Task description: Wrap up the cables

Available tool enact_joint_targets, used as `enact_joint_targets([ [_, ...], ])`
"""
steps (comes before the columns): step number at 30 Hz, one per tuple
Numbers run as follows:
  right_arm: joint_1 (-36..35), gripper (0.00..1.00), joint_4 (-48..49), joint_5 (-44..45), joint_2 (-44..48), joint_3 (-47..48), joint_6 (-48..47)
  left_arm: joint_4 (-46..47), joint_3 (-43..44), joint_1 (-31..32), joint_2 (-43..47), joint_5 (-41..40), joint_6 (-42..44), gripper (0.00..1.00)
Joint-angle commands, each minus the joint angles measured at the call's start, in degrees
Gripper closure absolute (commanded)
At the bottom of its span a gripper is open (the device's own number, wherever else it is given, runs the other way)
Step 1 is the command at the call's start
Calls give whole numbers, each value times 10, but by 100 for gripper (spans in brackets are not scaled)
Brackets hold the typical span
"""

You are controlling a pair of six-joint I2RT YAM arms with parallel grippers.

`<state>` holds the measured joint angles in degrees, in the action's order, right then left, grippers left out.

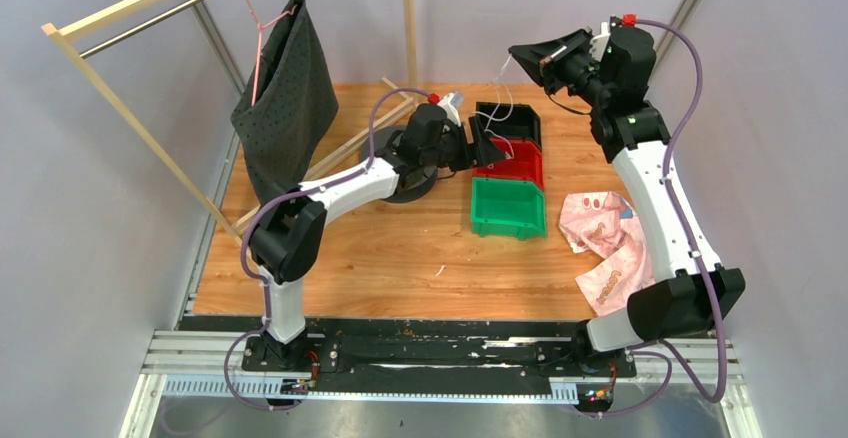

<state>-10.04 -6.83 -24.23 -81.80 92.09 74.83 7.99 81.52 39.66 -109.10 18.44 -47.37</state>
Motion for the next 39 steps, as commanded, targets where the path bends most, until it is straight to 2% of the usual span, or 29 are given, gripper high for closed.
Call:
enact_joint_targets([
  [1, -13, 99, 22, 1, -6, 21, 10, 48, -4, 5, -19, -28, -34, 27],
  [6, -14, 99, 23, -2, -5, 18, 14, 49, 19, 6, -50, -31, -43, 28],
  [12, -15, 99, 25, -2, 0, 15, 16, 49, 30, 7, -68, -34, -48, 39],
  [15, -15, 99, 25, -2, 5, 10, 16, 49, 25, 7, -64, -36, -45, 55],
  [20, -11, 99, 25, 0, 14, -4, 14, 48, -6, 6, -43, -47, -32, 91],
  [22, 0, 99, 24, -2, 25, -20, 11, 48, -26, 4, -18, -37, -21, 100],
  [27, 81, 99, 0, -6, 88, -119, -24, 3, -77, -22, 60, 55, 12, 100],
  [29, 113, 99, -37, -14, 111, -159, -65, -64, -69, -27, 87, 73, 61, 100],
  [31, 136, 99, -78, -26, 125, -189, -118, -195, -18, -28, 103, 59, 141, 100],
  [32, 141, 94, -92, -38, 128, -201, -152, -255, 13, -28, 105, 55, 180, 100],
  [35, 150, 50, -161, -118, 106, -175, -299, -393, 110, -29, 104, 25, 296, 100],
  [36, 151, 41, -214, -129, 95, -147, -354, -423, 141, -30, 104, 20, 326, 100],
  [37, 150, 35, -253, -133, 91, -118, -409, -450, 168, -33, 102, 25, 349, 100],
  [39, 147, 27, -274, -140, 99, -85, -482, -491, 218, -38, 97, 60, 396, 100],
])
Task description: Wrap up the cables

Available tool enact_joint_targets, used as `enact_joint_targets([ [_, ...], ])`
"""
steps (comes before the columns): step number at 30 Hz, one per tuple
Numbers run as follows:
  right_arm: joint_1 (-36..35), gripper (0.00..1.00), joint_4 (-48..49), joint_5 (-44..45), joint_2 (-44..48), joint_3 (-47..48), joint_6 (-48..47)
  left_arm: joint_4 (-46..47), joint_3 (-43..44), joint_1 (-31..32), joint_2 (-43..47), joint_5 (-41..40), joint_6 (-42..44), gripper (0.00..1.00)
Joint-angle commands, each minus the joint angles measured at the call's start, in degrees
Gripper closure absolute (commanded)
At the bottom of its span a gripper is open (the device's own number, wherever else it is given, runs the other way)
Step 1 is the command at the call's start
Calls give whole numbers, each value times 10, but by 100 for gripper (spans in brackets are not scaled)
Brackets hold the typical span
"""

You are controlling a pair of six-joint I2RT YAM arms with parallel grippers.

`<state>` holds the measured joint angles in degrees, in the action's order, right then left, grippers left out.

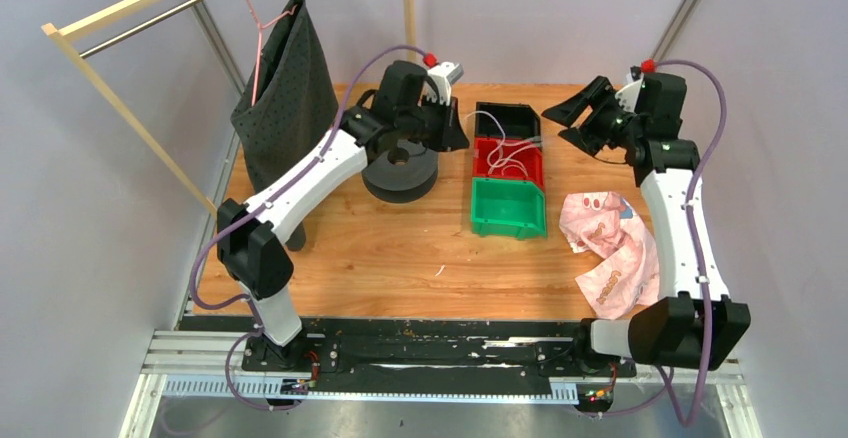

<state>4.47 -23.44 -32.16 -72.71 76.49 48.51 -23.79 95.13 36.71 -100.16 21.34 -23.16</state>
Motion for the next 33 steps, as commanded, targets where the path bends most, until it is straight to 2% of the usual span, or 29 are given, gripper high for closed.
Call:
enact_joint_targets([
  [1, -2, 25, -91, -74, 19, 77, -245, -192, 108, -11, 3, 51, 175, 100],
  [5, -61, 24, 30, -142, 52, 74, -341, -218, 134, -13, 3, 83, 243, 100],
  [9, -135, 22, 72, -160, 39, 78, -386, -217, 145, -13, 7, 110, 261, 100],
  [14, -201, 22, 109, -170, 1, 65, -383, -214, 148, -12, 12, 144, 263, 100],
  [20, -206, 27, 176, -202, -31, 18, -326, -213, 142, -13, 19, 162, 260, 100],
  [29, -213, 64, 181, -240, -63, 16, -302, -211, 135, -13, 25, 170, 260, 100],
  [30, -214, 71, 182, -238, -63, 14, -301, -211, 135, -13, 25, 171, 260, 100],
  [32, -214, 93, 185, -232, -61, 10, -296, -210, 135, -13, 23, 174, 260, 100],
  [33, -214, 98, 184, -231, -59, 8, -295, -210, 138, -13, 23, 170, 257, 100],
])
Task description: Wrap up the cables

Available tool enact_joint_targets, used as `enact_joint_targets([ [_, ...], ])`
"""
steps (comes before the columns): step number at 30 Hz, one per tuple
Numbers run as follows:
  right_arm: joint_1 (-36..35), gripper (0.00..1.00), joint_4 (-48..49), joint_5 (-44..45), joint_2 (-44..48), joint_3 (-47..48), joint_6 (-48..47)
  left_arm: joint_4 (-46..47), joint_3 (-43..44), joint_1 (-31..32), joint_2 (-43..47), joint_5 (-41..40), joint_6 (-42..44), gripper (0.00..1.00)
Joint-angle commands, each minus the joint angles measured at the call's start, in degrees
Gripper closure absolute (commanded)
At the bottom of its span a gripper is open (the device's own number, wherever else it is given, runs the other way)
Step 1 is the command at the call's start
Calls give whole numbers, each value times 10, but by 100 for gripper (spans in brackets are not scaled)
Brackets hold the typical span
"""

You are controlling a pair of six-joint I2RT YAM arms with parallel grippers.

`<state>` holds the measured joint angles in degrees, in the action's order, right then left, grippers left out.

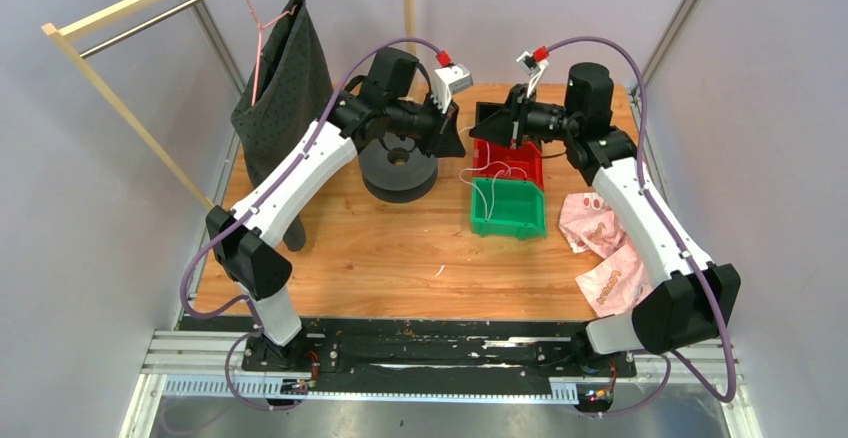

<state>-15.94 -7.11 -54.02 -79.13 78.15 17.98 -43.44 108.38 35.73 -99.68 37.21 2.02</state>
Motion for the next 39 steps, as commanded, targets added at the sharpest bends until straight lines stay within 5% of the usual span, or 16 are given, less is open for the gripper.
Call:
enact_joint_targets([
  [1, -9, 99, 10, -5, 9, -8, 7, -14, 8, -4, 18, -4, -2, 94],
  [4, 4, 99, -33, 77, 36, -23, -7, -14, 10, -20, 33, -74, -32, 43],
  [8, 50, 99, -20, 133, 103, -90, 13, -11, 1, -71, 66, -156, -71, 14],
  [15, 92, 99, -67, 84, 159, -125, -5, -7, -88, -182, 60, -218, -268, 11],
  [23, 92, 99, -66, 70, 165, -133, 12, 53, -248, -191, 50, -364, -412, 10],
  [31, 92, 99, -56, 60, 158, -129, 26, 374, -484, -204, 73, -306, -596, 7],
  [39, 92, 99, -62, 59, 163, -121, 30, 537, -566, -207, 45, -301, -649, 11],
])
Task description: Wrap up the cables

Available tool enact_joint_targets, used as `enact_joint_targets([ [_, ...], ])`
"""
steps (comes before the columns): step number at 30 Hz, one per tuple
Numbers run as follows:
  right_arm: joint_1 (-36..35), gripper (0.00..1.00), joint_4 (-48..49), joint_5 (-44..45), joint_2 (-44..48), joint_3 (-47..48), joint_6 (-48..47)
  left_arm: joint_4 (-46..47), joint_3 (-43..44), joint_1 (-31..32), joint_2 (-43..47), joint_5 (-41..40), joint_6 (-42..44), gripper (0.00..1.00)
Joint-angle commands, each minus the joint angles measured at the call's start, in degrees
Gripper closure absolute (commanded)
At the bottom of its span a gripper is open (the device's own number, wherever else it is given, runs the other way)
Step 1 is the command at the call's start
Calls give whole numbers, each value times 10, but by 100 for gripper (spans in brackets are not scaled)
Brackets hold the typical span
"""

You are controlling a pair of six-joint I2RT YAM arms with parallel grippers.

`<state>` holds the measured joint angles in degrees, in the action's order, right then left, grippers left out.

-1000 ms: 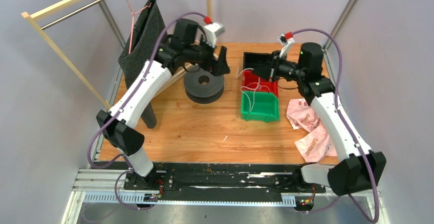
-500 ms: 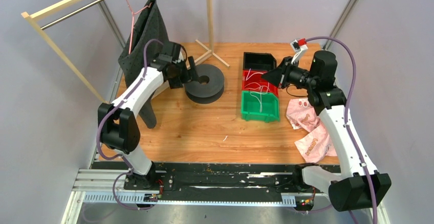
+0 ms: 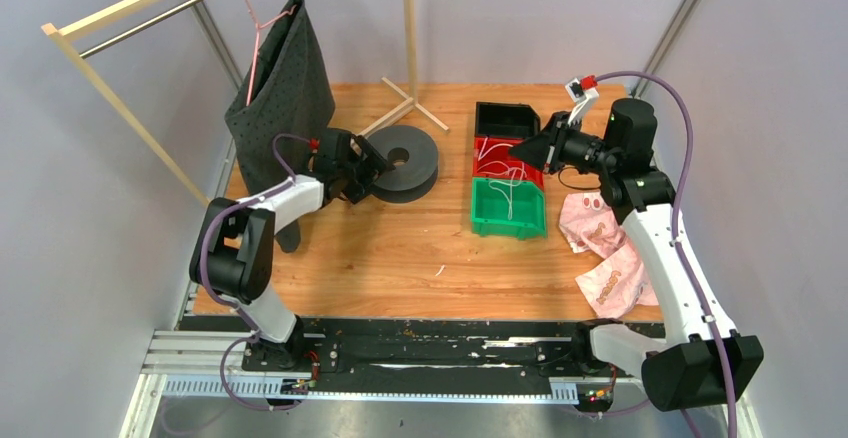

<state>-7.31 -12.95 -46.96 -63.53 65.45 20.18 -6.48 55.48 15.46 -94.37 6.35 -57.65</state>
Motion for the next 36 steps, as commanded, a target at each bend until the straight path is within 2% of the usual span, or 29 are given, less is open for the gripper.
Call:
enact_joint_targets([
  [1, 5, 99, -6, -13, 7, 7, 9, 198, -48, -4, -12, 14, -60, 13],
  [10, 5, 99, -21, -15, -2, 21, 10, 393, -109, -3, -59, 41, -114, 25],
  [12, 6, 99, -23, -16, -7, 26, 10, 432, -121, -3, -64, 39, -124, 32],
  [15, 5, 99, -25, -19, -15, 36, 13, 463, -127, -2, -64, 40, -128, 53],
  [17, 5, 99, -25, -19, -19, 41, 15, 459, -124, -1, -56, 41, -119, 74],
  [20, 5, 99, -25, -18, -25, 49, 17, 444, -116, 4, -45, 55, -105, 93],
  [22, 4, 99, -25, -19, -28, 53, 19, 420, -107, 14, -31, 57, -82, 100],
  [26, 3, 99, -26, -19, -34, 59, 20, 276, -43, 51, 8, 42, 35, 100],
  [29, 1, 99, -25, -15, -36, 61, 21, 132, 27, 90, 28, -23, 150, 100],
  [32, 0, 99, -24, -13, -39, 62, 22, -39, 136, 133, 14, -116, 261, 100],
  [34, -5, 99, -31, -5, -44, 67, 15, -99, 190, 159, -7, -140, 317, 100],
  [36, -9, 99, -34, 0, -50, 70, 12, -111, 209, 186, -12, -160, 345, 100],
])
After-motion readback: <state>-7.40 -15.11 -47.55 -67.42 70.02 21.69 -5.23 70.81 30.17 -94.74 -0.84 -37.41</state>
